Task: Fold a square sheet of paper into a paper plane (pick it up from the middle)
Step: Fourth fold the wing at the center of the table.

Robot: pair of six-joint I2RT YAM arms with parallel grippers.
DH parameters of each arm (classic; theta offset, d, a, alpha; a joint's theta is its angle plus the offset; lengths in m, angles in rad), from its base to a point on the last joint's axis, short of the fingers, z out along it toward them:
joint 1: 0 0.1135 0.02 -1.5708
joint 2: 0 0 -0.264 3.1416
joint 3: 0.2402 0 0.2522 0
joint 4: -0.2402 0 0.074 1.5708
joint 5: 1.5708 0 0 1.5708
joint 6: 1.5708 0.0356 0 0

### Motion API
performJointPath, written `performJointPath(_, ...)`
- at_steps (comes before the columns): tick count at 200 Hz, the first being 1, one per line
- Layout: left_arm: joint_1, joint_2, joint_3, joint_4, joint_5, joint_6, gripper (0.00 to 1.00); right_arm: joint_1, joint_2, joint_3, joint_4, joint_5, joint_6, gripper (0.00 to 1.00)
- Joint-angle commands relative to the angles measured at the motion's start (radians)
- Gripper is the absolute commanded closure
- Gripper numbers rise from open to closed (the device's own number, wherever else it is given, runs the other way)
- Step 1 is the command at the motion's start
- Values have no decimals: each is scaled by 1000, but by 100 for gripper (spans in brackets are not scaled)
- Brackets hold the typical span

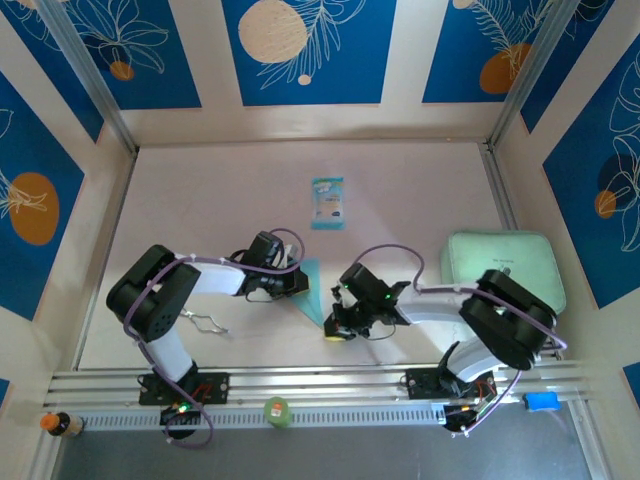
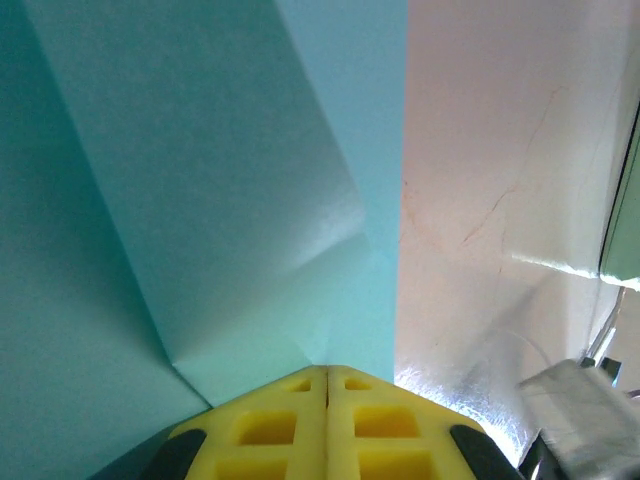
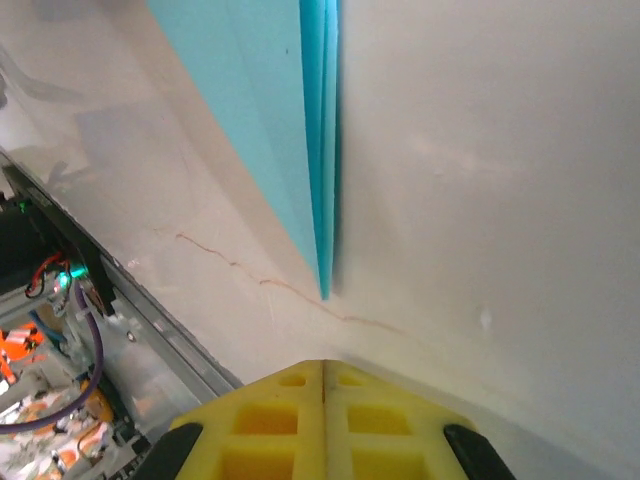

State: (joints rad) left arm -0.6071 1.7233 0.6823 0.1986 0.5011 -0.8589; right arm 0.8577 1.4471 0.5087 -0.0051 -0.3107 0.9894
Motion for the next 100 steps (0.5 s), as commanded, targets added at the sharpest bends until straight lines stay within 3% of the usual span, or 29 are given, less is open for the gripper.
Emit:
performJointPath(1, 4, 49, -46, -117, -122, -3, 100, -63, -83, 13, -31, 50, 8, 100)
performJointPath(35, 4, 32, -53, -117, -124, 1, 100, -114, -15, 110, 22, 12, -24, 100)
performJointPath(100, 5, 27, -53, -116, -116, 9, 100, -88, 155, 213, 49, 33, -3, 100)
